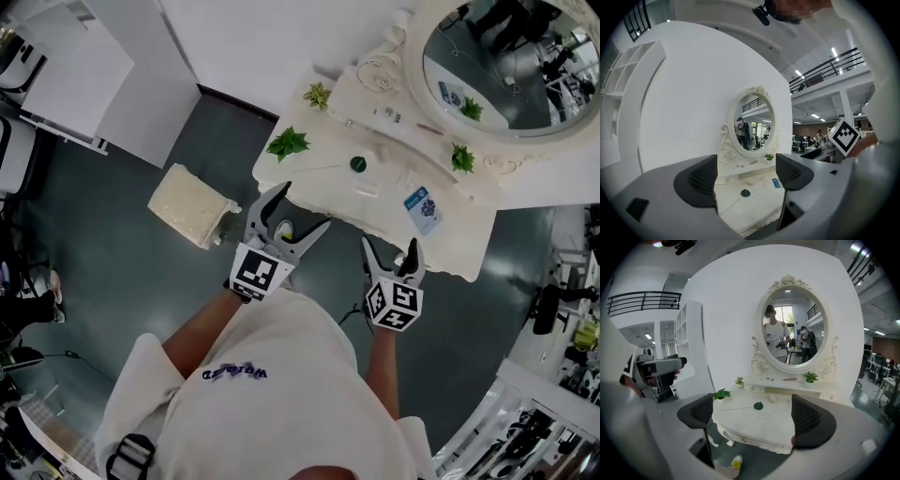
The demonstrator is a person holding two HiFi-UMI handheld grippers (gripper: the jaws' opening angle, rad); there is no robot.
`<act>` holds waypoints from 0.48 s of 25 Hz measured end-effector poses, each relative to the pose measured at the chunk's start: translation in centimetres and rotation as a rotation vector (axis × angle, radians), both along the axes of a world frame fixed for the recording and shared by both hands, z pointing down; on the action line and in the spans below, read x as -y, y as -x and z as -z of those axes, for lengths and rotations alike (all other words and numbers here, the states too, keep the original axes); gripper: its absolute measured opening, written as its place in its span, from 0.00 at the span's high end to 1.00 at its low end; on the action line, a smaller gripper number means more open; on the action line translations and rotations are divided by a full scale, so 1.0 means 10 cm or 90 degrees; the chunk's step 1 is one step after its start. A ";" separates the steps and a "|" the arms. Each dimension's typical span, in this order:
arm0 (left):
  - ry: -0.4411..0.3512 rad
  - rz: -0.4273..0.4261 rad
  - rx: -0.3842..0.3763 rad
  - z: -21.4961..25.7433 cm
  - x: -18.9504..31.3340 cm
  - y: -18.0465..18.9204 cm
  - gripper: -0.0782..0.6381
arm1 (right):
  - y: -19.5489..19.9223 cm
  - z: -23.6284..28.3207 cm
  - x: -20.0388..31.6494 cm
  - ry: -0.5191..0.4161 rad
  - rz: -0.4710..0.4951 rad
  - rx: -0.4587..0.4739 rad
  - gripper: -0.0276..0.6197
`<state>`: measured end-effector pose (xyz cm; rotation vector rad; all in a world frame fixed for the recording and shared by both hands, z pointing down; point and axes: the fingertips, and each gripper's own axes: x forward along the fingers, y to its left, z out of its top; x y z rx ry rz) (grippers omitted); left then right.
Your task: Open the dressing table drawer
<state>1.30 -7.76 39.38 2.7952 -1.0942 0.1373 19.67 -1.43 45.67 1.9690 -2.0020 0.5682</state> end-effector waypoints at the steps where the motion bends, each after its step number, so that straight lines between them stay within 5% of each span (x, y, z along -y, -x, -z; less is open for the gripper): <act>1: 0.000 0.000 0.001 -0.03 0.12 -0.02 0.34 | -0.02 0.00 0.13 0.000 0.000 0.000 0.15; 12: 0.036 -0.025 0.001 -0.55 1.07 -0.16 0.34 | 0.17 -0.38 1.21 0.050 0.052 -0.021 0.15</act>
